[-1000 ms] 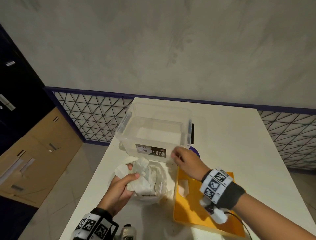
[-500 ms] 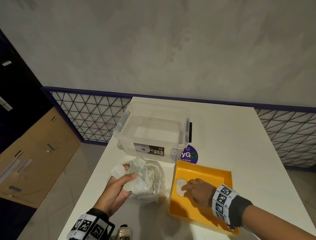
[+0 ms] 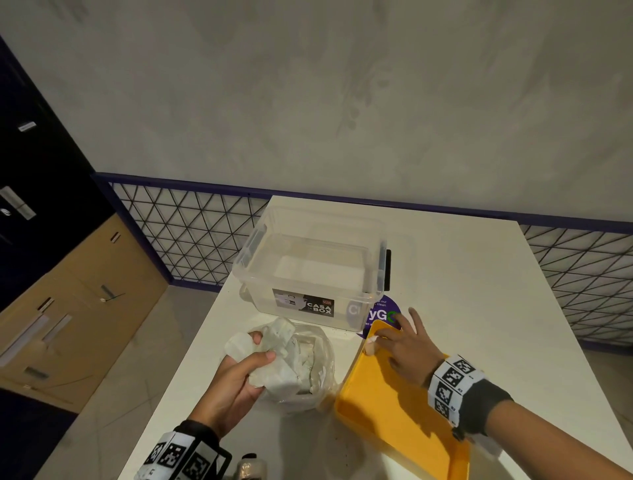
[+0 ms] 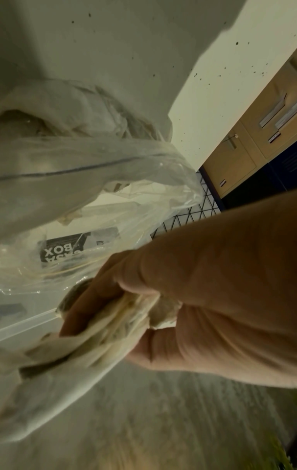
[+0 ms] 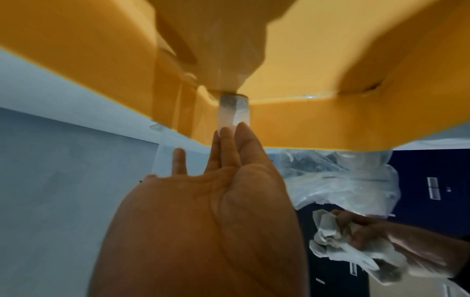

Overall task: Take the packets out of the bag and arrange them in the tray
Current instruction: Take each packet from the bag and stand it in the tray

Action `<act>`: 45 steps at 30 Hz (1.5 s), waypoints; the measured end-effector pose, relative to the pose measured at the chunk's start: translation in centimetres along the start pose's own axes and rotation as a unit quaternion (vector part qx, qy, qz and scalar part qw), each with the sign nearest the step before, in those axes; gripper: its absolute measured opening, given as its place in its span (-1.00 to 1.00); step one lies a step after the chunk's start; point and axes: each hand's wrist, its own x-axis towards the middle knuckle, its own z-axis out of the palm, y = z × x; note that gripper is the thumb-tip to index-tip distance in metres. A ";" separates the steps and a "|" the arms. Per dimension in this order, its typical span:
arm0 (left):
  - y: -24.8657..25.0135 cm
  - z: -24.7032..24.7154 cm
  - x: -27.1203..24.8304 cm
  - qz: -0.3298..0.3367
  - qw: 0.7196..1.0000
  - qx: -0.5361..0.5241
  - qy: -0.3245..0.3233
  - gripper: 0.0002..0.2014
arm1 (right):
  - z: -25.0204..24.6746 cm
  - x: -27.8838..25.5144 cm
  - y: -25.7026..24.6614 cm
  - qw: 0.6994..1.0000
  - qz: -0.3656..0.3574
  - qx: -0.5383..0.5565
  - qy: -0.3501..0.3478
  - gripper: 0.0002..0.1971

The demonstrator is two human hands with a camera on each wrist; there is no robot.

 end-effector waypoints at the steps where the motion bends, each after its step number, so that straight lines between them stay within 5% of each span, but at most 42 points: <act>1: 0.1 0.0 0.0 -0.001 1.000 0.003 0.000 -0.72 | 0.2 0.1 -0.1 1.000 0.013 0.013 -0.004 -0.56; 8: 0.1 0.6 -0.1 -0.019 0.998 0.048 -0.020 -0.66 | 0.6 0.4 0.4 0.976 0.005 0.218 0.013 -0.57; 18: -7.3 4.8 0.7 -0.153 0.948 0.175 -0.218 -0.83 | 0.4 1.3 0.7 0.963 -0.026 0.269 -0.014 -0.64; 28: -11.0 3.7 2.4 -0.163 0.961 0.157 -0.159 -0.72 | 1.0 0.3 0.8 0.980 -0.034 0.182 0.073 -0.52; 45: -10.9 3.4 2.5 -0.156 0.955 0.173 -0.185 -0.69 | 2.0 -0.2 -0.3 0.995 -0.015 0.068 0.077 -0.59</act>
